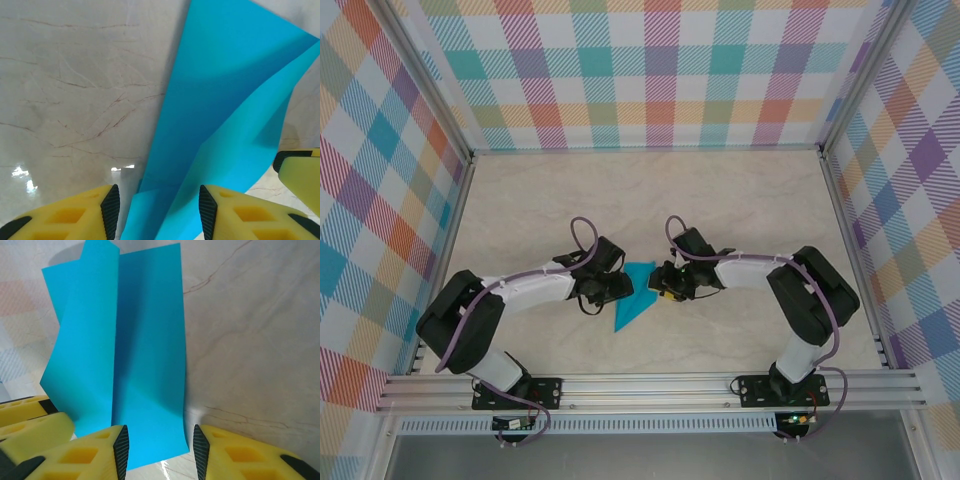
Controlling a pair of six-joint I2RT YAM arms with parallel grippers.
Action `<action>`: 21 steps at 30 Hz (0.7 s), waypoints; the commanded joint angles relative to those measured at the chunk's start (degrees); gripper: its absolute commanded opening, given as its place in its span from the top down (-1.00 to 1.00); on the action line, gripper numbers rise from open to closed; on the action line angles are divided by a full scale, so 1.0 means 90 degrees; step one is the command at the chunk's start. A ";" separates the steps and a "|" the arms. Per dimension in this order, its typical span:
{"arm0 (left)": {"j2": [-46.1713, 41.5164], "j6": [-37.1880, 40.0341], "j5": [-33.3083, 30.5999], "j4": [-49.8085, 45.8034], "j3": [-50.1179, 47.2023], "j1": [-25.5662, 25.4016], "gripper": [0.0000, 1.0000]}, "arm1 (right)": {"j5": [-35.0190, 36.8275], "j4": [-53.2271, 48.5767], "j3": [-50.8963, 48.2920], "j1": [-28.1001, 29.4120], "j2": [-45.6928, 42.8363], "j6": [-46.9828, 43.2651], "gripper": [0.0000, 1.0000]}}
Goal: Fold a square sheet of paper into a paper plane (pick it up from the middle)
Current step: Turn over the paper at the center of the table.
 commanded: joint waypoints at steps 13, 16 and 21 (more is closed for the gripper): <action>0.0469 0.0117 0.0107 -0.0134 0.0077 0.0074 0.24 | -0.0393 0.0635 -0.0090 0.0055 0.0250 0.0308 0.20; 0.0510 0.0104 0.0118 -0.0122 0.0050 0.0073 0.28 | -0.0477 0.0799 -0.0063 0.0055 0.0217 0.0333 0.20; 0.0509 0.0089 0.0094 -0.0152 0.0032 0.0073 0.30 | -0.0552 0.0815 0.0119 0.0053 0.0322 0.0294 0.19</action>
